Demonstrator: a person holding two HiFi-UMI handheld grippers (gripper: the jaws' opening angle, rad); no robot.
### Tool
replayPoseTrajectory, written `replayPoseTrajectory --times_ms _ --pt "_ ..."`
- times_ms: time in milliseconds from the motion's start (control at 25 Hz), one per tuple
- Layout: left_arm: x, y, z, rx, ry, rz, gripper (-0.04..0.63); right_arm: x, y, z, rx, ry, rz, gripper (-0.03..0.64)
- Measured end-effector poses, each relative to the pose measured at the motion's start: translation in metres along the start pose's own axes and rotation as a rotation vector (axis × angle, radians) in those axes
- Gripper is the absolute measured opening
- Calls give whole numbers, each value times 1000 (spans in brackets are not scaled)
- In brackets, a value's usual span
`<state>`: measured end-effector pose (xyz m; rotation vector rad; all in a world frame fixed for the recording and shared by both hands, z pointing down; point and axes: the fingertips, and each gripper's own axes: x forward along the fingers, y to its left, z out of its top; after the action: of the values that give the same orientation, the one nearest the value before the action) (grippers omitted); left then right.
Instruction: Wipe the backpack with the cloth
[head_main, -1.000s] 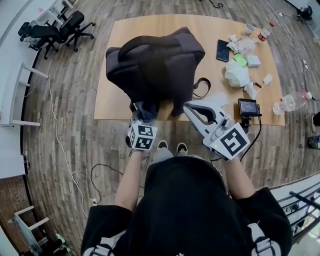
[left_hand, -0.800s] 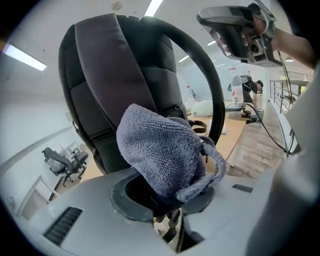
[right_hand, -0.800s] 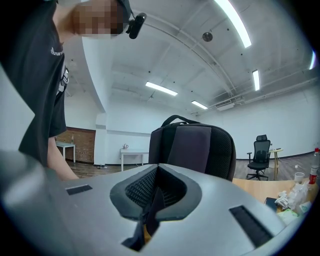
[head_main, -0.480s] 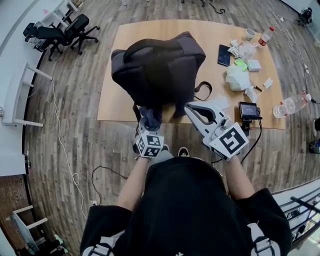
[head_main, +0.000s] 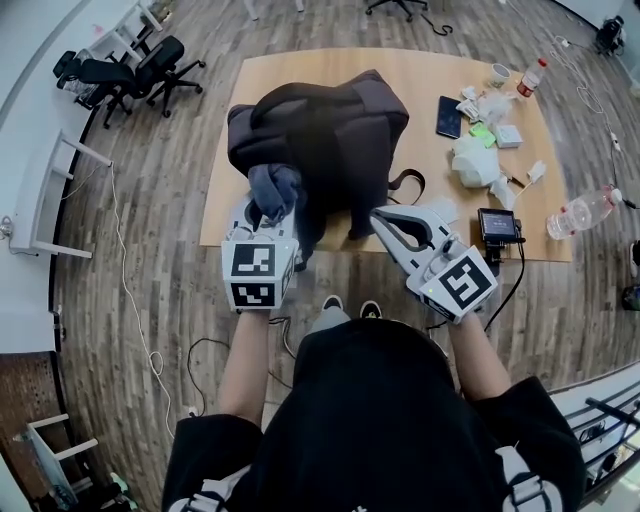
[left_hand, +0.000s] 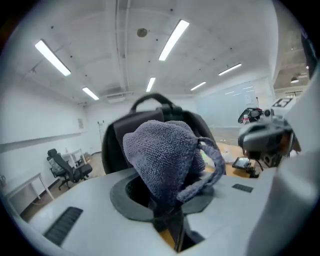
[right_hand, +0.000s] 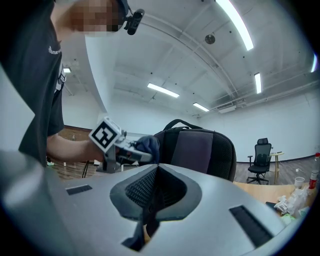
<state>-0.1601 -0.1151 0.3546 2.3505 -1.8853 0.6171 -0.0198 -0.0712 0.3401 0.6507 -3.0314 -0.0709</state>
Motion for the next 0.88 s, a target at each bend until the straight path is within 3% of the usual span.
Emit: replayPoseTrajectory --times_ms 80,160,360,560,880 --pt "-11 10 39 -21 -67 -10 98 -1 -2 0 9 2 -7 9" --pt "-15 17 65 -55 -82 -55 98 -3 -4 -1 27 2 -13 9" --pt "-8 15 51 -113 -19 -134 98 -5 -2 -2 30 -13 -8 9" --pt "15 -17 -30 -90 161 -183 98 -16 -7 -9 51 -19 -11 9" --pt "45 -49 -191 -42 415 -131 98 -26 -10 -26 58 40 -41 9"
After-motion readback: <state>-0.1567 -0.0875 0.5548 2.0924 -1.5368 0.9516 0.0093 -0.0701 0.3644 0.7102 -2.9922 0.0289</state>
